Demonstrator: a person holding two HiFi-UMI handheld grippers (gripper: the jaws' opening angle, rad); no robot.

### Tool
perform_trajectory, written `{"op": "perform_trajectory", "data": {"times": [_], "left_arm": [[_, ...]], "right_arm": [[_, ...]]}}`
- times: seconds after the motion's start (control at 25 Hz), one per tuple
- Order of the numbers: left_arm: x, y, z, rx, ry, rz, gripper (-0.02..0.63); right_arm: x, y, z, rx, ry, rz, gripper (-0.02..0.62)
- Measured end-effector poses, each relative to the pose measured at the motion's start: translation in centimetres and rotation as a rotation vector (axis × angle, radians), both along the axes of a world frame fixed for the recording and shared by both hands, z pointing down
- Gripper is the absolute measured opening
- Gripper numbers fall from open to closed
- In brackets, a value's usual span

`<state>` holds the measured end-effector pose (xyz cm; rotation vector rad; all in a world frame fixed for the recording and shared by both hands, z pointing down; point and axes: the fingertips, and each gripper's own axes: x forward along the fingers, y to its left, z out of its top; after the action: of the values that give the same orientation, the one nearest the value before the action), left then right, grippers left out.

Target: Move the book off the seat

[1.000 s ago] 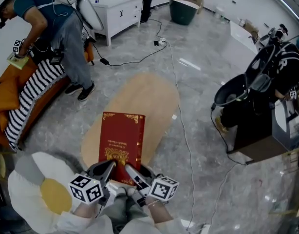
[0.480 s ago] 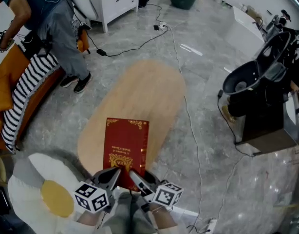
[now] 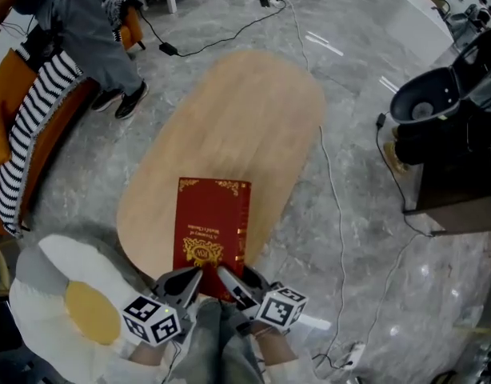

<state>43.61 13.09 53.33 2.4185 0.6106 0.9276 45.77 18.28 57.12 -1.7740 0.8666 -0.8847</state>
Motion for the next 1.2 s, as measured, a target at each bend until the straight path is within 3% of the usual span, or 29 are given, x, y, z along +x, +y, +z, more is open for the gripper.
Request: {"op": "perform_trajectory", "data": {"times": [0.16, 0.4, 0.68, 0.92, 1.2], "left_arm": [[0.4, -0.2, 3.6, 0.015, -0.041, -0.032, 0.006], [0.7, 1.1, 7.2, 0.006, -0.063, -0.016, 0.006], [0.8, 1.1, 9.7, -0.001, -0.098, -0.024, 0.006], [0.4, 0.8, 11.0, 0.0, -0.121, -0.038, 0.006], [-0.3, 1.9, 12.1, -0.015, -0.141, -0.027, 0.006]], "right_arm": [[0.4, -0.1, 3.3, -0.016, -0.023, 0.003, 0.245], [0.8, -0.2, 6.9, -0.04, -0.024, -0.017, 0.245], [0.2, -0.1, 9.9, -0.1, -0.066, -0.029, 0.247], [-0.1, 0.7, 11.0, -0.075, -0.085, -0.029, 0.249], [-0.4, 1.6, 12.2, -0.121, -0.09, -0.072, 0.25]]}}
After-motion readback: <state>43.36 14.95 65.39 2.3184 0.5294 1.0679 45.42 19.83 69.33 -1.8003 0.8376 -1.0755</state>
